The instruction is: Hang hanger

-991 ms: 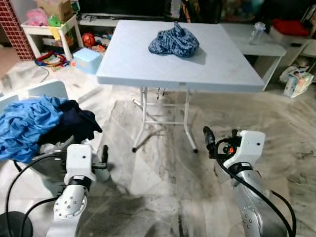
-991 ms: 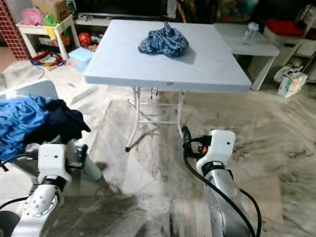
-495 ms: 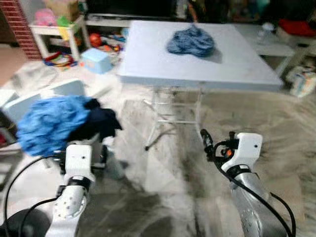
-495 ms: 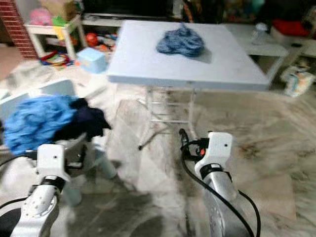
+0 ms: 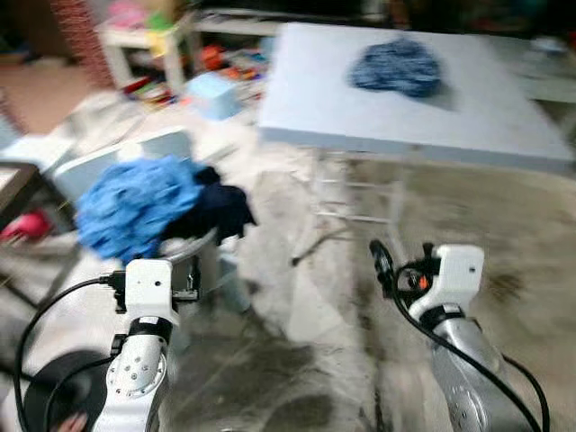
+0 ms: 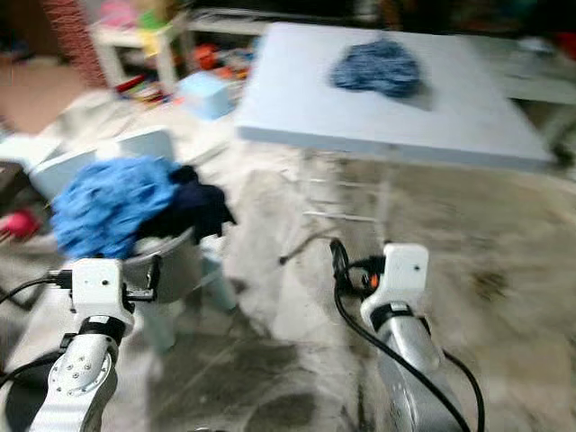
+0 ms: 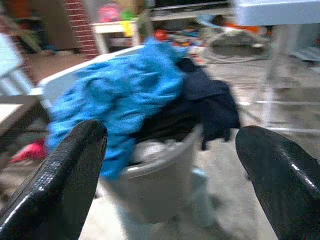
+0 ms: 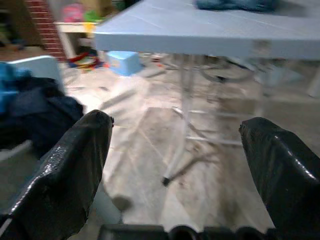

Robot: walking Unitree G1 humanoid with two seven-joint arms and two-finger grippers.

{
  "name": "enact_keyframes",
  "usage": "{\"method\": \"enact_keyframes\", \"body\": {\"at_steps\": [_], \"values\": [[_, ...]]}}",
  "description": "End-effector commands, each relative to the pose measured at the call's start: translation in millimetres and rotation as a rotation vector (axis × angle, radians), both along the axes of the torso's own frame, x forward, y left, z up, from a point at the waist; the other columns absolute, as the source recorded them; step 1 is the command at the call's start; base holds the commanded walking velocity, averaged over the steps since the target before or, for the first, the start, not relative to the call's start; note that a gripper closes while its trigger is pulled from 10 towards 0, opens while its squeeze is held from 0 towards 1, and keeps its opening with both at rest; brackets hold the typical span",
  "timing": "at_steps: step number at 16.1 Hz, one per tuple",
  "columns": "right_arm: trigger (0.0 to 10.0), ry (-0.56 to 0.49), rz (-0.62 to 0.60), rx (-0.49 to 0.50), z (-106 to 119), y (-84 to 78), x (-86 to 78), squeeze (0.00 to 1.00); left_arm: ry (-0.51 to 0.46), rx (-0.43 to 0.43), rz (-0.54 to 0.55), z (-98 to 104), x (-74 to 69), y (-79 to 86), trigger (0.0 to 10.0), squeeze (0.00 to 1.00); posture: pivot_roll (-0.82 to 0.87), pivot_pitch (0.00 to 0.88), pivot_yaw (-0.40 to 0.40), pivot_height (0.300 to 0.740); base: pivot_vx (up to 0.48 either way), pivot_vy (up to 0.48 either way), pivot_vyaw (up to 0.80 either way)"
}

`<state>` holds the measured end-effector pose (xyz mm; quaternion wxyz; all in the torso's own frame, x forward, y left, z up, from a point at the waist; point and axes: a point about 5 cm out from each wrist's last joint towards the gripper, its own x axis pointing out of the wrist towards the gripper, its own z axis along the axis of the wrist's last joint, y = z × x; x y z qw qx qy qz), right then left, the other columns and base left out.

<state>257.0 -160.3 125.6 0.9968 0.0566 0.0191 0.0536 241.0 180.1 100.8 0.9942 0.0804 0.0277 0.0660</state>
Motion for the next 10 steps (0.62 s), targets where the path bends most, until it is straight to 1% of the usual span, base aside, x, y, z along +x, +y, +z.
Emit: {"method": "enact_keyframes", "body": {"at_steps": [1, 2, 3, 4, 5, 6, 7, 9, 10], "values": [[10.0, 0.006, -0.004, -0.008, -1.2, -2.9, -1.3, 0.00, -0.002, 0.017, 0.040, 2.8, 0.1, 2.6, 10.0, 0.00, 0.05, 0.086, -0.045, 0.740, 0.000, 0.000, 0.80], [10.0, 0.007, -0.003, -0.009, -1.3, -3.0, -1.3, 0.00, 0.000, 0.023, 0.047, 2.3, -0.1, 2.8, 10.0, 0.00, 0.05, 0.088, -0.048, 0.740, 0.000, 0.000, 0.51], [10.0, 0.007, -0.003, -0.011, -1.4, -3.3, -1.0, 0.00, -0.007, 0.009, 0.027, 3.0, -0.9, 1.1, 10.0, 0.00, 0.05, 0.088, -0.049, 0.740, 0.000, 0.000, 0.49], [10.0, 0.007, -0.004, -0.008, -1.2, -3.6, -0.4, 0.00, 0.009, -0.017, 0.021, 1.4, -1.5, 0.8, 10.0, 0.00, 0.05, 0.088, -0.049, 0.740, 0.000, 0.000, 0.42], [10.0, 0.007, -0.005, -0.009, -1.0, -3.5, 0.2, 0.00, -0.014, 0.007, 0.006, 3.4, -1.3, 1.9, 10.0, 0.00, 0.05, 0.088, -0.049, 0.740, 0.000, 0.000, 0.00], [10.0, 0.008, -0.008, -0.005, -1.0, -3.6, 0.9, 0.00, -0.071, 0.073, 0.019, 11.3, -1.6, 8.9, 10.0, 0.00, 0.05, 0.088, -0.049, 0.740, 0.000, 0.000, 0.00], [10.0, 0.009, -0.008, -0.003, -1.0, -3.5, 1.2, 0.00, -0.071, 0.048, 0.033, 13.7, -1.6, 14.9, 10.0, 0.00, 0.05, 0.088, -0.049, 0.740, 0.000, 0.000, 0.00], [10.0, 0.012, -0.007, -0.004, -2.5, -3.4, 1.0, 0.00, -0.064, 0.040, 0.070, 12.8, -0.5, 18.2, 10.0, 0.00, 0.06, 0.084, -0.049, 0.740, 0.000, 0.000, 0.00], [10.0, 0.014, -0.003, -0.004, -3.4, -2.0, 0.8, 0.00, -0.060, 0.046, 0.060, 13.4, 0.2, 15.2, 10.0, 0.00, 0.06, 0.083, -0.051, 0.740, 0.000, 0.000, 0.00]]}}
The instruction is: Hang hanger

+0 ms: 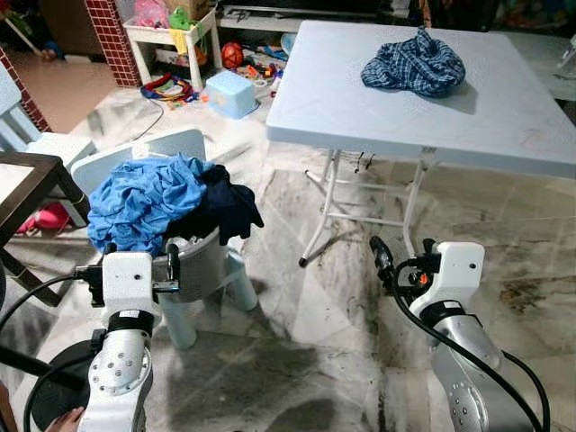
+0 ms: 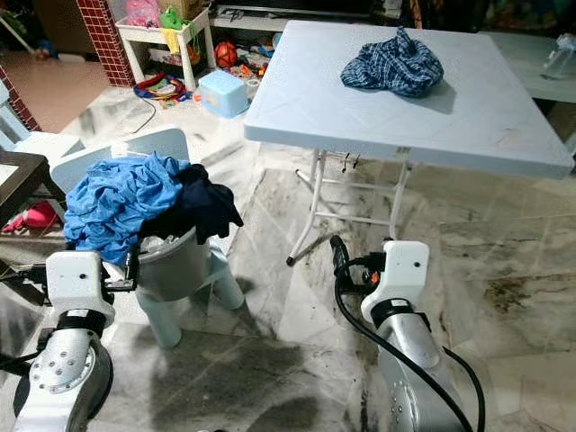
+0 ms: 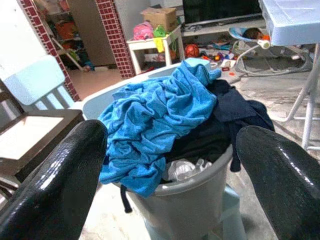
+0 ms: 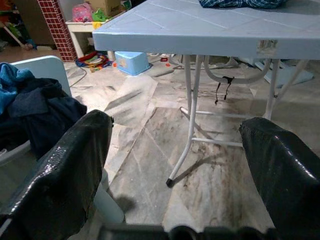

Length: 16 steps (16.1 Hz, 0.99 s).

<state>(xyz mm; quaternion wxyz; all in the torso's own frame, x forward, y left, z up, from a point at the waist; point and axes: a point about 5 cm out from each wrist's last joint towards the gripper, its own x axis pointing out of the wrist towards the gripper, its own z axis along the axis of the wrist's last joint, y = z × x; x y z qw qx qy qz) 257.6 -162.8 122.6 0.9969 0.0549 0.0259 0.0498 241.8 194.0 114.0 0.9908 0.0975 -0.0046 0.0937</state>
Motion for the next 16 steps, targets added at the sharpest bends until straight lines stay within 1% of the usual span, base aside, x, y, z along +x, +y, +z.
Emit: {"method": "enact_keyframes", "body": {"at_steps": [1, 2, 3, 6, 7, 10, 13, 16], "values": [[10.0, -0.003, 0.011, -0.002, 0.5, 2.0, 0.5, 0.00, 0.006, -0.003, -0.013, 0.1, -0.8, -2.3, 10.0, 0.00, 0.06, 0.083, -0.050, 0.740, 0.000, 0.000, 0.00], [10.0, -0.008, 0.017, -0.009, 1.1, 2.9, 0.9, 0.00, 0.008, -0.017, -0.026, -0.4, -1.1, -5.1, 10.0, 0.00, 0.06, 0.084, -0.050, 0.740, 0.000, 0.000, 0.00], [10.0, -0.012, 0.022, -0.017, 1.1, 3.5, 1.2, 0.00, 0.010, -0.033, -0.049, -1.5, -2.1, -10.0, 10.0, 0.00, 0.05, 0.082, -0.053, 0.740, 0.000, 0.000, 0.62], [10.0, -0.010, 0.022, -0.018, 0.4, 3.6, 1.4, 0.00, 0.020, -0.067, -0.072, -3.9, -3.7, -14.2, 10.0, 0.00, 0.05, 0.080, -0.050, 0.740, 0.000, 0.000, 0.80], [10.0, -0.009, 0.017, -0.014, -0.2, 3.4, 1.6, 0.00, 0.027, -0.087, -0.071, -5.5, -4.8, -13.9, 10.0, 0.00, 0.05, 0.078, -0.048, 0.740, 0.000, 0.000, 0.00], [10.0, -0.008, 0.014, -0.023, -3.4, 4.6, 2.0, 0.00, 0.033, -0.103, -0.058, -7.0, -4.6, -11.3, 10.0, 0.00, 0.06, 0.074, -0.044, 0.740, 0.000, 0.000, 0.00], [10.0, -0.013, 0.017, -0.022, -3.3, 5.5, 2.8, 0.00, 0.034, -0.125, -0.072, -8.0, -5.7, -13.7, 10.0, 0.00, 0.06, 0.073, -0.048, 0.740, 0.000, 0.000, 0.55], [10.0, -0.016, 0.016, -0.023, -2.9, 4.8, 3.6, 0.00, 0.029, -0.132, -0.070, -6.8, -6.2, -12.7, 10.0, 0.00, 0.06, 0.075, -0.049, 0.740, 0.000, 0.000, 0.46]]}}
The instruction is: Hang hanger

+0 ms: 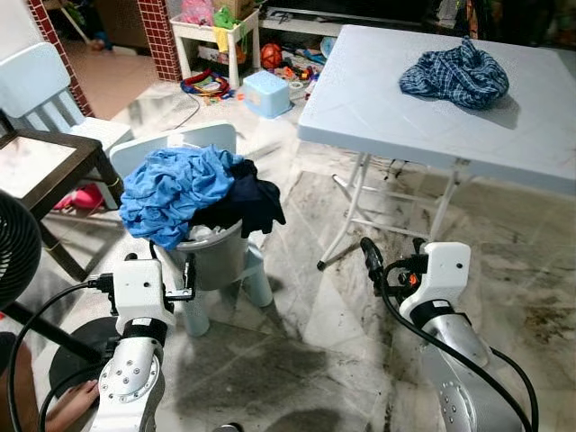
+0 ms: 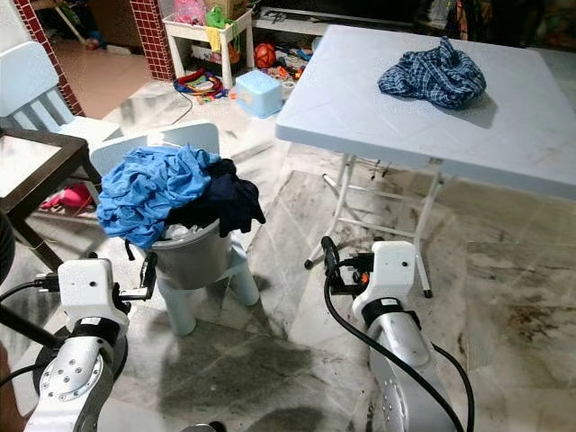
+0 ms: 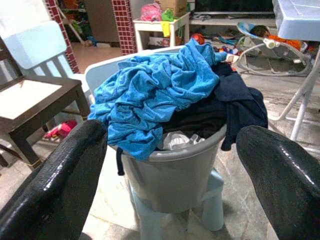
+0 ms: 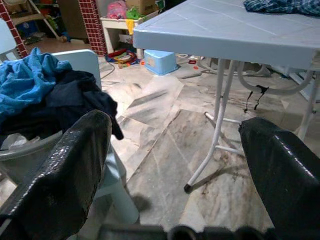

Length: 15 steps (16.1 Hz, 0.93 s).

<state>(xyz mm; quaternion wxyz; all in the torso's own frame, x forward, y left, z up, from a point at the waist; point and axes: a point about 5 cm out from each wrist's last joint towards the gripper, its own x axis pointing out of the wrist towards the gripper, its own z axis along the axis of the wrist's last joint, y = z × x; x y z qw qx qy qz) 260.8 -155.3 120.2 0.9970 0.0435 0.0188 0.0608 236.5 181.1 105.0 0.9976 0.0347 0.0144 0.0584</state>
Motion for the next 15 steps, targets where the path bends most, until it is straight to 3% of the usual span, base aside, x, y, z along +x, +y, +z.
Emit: {"method": "enact_keyframes", "body": {"at_steps": [1, 6, 15], "values": [[10.0, -0.002, -0.006, -0.004, -0.6, -3.2, 0.5, 0.00, -0.004, -0.007, -0.001, 2.3, -1.4, 0.9, 10.0, 0.00, 0.06, 0.077, -0.050, 0.740, 0.000, 0.000, 0.00], [10.0, -0.037, -0.031, -0.070, -1.4, -14.5, -2.5, 0.00, -0.001, -0.020, -0.001, 2.1, -3.8, 1.6, 10.0, 0.00, 0.06, 0.082, -0.054, 0.740, 0.106, 0.000, 0.00], [10.0, -0.052, 0.018, -0.083, -1.4, -5.7, -2.7, 0.00, 0.003, -0.024, -0.015, 2.0, -4.1, 0.7, 10.0, 0.00, 0.06, 0.087, -0.057, 0.740, 0.326, 0.000, 0.23]]}}
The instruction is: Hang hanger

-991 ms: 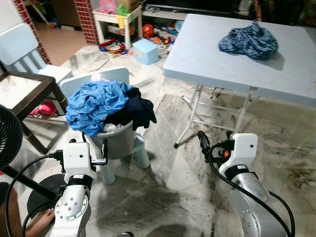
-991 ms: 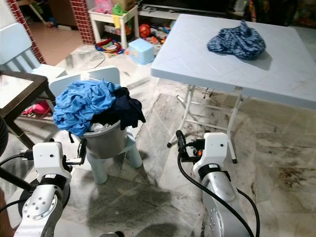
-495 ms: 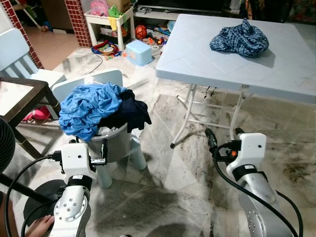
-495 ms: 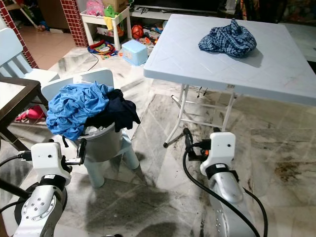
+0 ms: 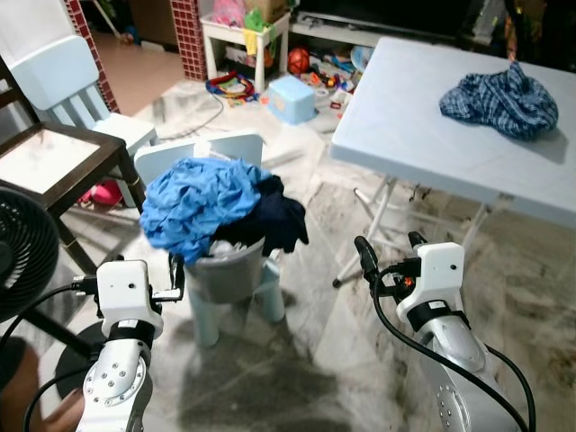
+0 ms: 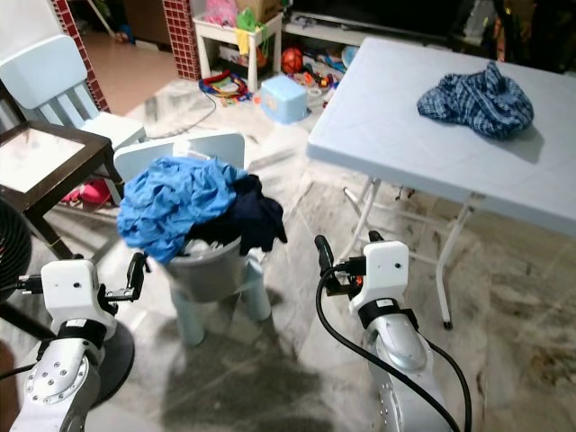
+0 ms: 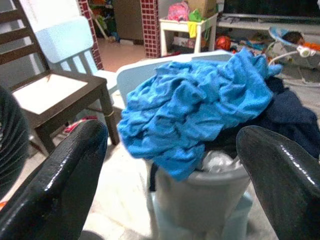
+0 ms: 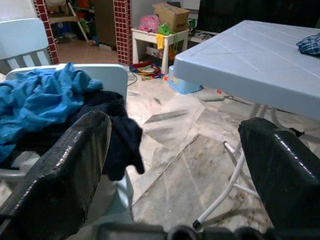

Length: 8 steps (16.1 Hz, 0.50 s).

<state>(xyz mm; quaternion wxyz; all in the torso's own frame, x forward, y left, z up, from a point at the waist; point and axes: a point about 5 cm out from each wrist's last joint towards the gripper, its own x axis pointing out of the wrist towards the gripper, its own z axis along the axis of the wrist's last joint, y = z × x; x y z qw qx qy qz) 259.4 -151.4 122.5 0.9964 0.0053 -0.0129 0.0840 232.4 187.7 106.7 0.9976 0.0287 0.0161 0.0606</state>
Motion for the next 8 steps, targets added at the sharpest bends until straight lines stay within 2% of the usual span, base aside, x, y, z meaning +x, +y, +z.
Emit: {"method": "enact_keyframes", "body": {"at_steps": [1, 8], "values": [[10.0, 0.016, -0.029, -0.008, -3.3, -9.5, -1.1, 0.00, -0.001, -0.011, -0.025, 0.4, 0.3, -6.4, 10.0, 0.00, 0.06, 0.087, -0.057, 0.740, 0.398, 0.000, 0.00], [10.0, 0.011, -0.016, -0.007, -2.3, -7.8, -1.5, 0.00, -0.004, -0.011, -0.039, 0.3, 0.2, -9.3, 10.0, 0.00, 0.06, 0.090, -0.059, 0.740, 0.445, 0.000, 0.00]]}}
